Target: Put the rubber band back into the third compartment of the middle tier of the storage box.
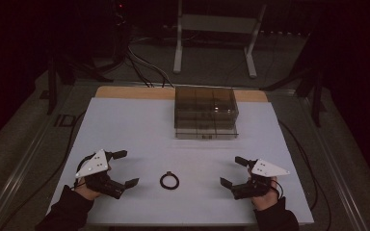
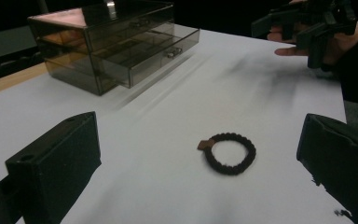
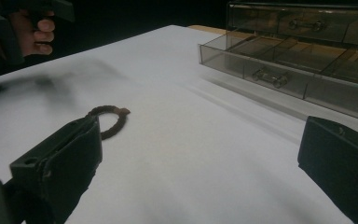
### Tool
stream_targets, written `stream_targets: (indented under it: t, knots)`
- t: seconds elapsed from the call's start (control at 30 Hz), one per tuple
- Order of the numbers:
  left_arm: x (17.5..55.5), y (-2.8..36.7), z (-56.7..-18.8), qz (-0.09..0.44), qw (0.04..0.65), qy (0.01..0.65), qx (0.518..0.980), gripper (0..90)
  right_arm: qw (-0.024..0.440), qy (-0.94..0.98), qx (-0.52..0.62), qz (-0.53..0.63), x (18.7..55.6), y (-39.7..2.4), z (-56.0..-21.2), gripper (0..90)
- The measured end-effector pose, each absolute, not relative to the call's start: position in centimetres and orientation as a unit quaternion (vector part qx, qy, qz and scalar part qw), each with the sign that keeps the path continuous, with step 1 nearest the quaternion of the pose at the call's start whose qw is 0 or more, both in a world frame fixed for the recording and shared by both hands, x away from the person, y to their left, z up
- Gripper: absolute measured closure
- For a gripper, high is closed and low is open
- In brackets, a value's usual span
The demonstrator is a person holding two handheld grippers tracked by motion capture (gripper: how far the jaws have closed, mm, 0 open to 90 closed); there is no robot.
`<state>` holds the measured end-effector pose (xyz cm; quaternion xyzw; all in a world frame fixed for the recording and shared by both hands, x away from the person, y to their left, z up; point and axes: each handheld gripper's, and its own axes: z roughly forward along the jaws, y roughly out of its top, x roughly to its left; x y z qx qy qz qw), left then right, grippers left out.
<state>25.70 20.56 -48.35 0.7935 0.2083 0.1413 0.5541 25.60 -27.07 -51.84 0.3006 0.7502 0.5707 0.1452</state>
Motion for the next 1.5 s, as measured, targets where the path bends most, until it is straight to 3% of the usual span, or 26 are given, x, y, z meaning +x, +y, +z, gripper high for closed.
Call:
stream_targets:
  t: [0.87, 1.5]
  knots:
    - [27.4, 15.9, -49.3, 0.099, 0.550, 0.184, 0.809, 0.2, 0.138, 0.748, 0.304, 0.574, 25.7, -27.0, -52.0, 0.0]
    - [28.3, 13.3, -51.2, 0.081, 0.513, 0.180, 0.835, 0.3, 0.138, 0.749, 0.301, 0.574, 25.7, -27.0, -52.0, 0.0]
